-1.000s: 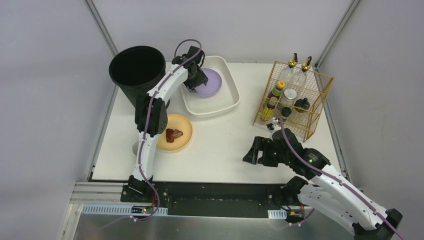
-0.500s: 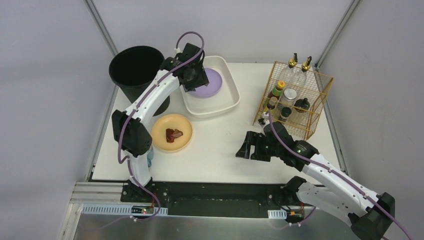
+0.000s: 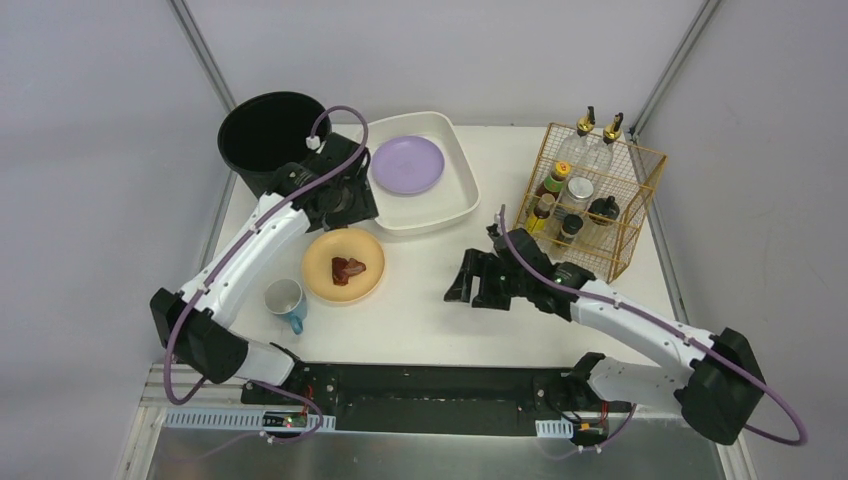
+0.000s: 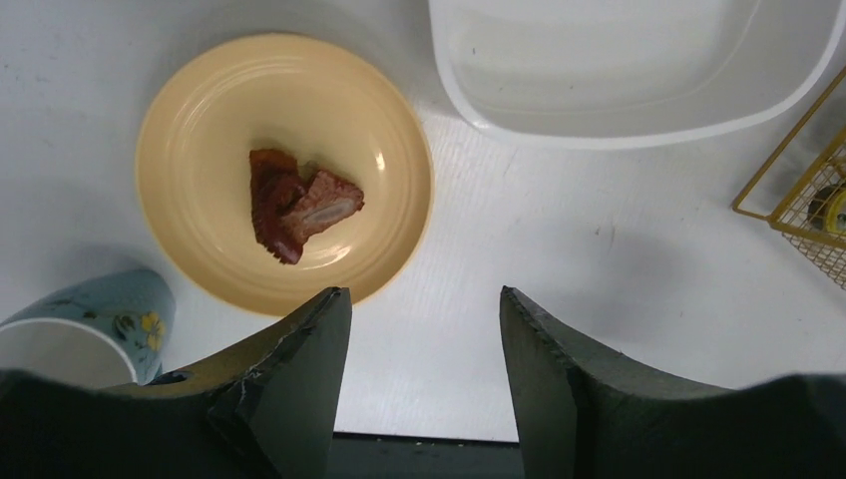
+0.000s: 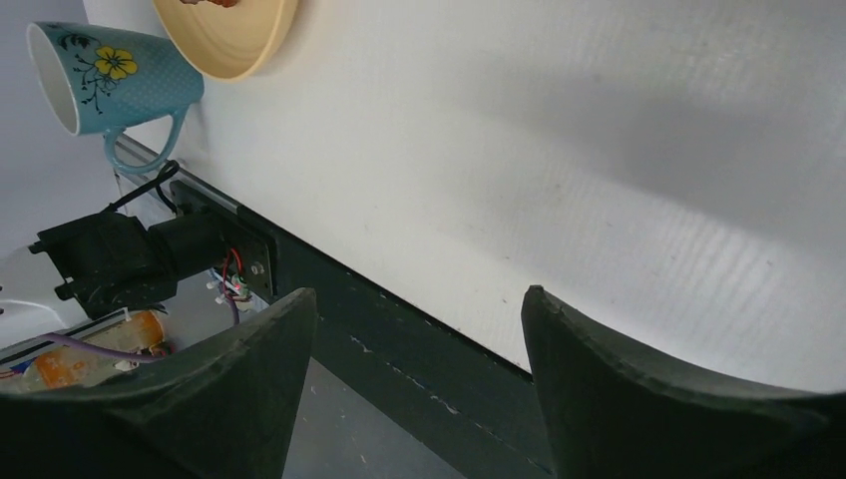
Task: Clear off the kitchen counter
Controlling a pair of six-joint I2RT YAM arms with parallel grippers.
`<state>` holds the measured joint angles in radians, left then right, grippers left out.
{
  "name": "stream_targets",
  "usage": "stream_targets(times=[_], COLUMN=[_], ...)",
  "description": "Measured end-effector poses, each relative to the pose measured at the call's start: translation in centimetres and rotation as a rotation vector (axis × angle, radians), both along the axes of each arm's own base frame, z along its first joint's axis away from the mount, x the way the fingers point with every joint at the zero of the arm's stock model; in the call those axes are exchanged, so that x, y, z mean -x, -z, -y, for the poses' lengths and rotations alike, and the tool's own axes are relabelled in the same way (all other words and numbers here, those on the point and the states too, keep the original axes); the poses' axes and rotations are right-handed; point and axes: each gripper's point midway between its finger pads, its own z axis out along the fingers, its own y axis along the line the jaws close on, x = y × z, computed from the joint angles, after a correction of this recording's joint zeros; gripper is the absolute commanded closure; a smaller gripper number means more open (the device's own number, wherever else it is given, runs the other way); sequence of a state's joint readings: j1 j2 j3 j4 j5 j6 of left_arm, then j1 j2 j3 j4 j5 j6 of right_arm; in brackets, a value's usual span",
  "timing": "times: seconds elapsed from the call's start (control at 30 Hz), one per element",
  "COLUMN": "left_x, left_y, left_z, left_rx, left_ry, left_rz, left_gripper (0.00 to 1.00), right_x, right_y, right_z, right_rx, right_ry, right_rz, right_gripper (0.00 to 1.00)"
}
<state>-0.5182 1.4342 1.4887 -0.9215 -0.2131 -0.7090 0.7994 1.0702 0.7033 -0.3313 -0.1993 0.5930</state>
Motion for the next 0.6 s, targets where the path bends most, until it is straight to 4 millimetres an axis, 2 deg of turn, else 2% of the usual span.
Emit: stream_targets(times=[0.23,0.43,0.6], left_x=[2.7,4.4,5.9], left_y=[-1.2,-1.5,-1.6], left_z=[-1.6,-2.7,-3.6], left_rx=[0.007,0.004,0.002], left_ry=[0.023,0.043,0.057], left_rz=[0.042,0.067,0.083], left_gripper=[0.39,0.28,0.28], right_x=[-1.6,-3.2,-4.2], right_y=[0.2,2.7,4.2], right_z=[-4.8,-9.3,-13.9], right_rx=[-0.025,-0.019,-0.03], right_ry=[-0.006,0.014,0.003], right_rz=[0.002,-0.03,-0.029], right_gripper=[0.26,0.29,0.33])
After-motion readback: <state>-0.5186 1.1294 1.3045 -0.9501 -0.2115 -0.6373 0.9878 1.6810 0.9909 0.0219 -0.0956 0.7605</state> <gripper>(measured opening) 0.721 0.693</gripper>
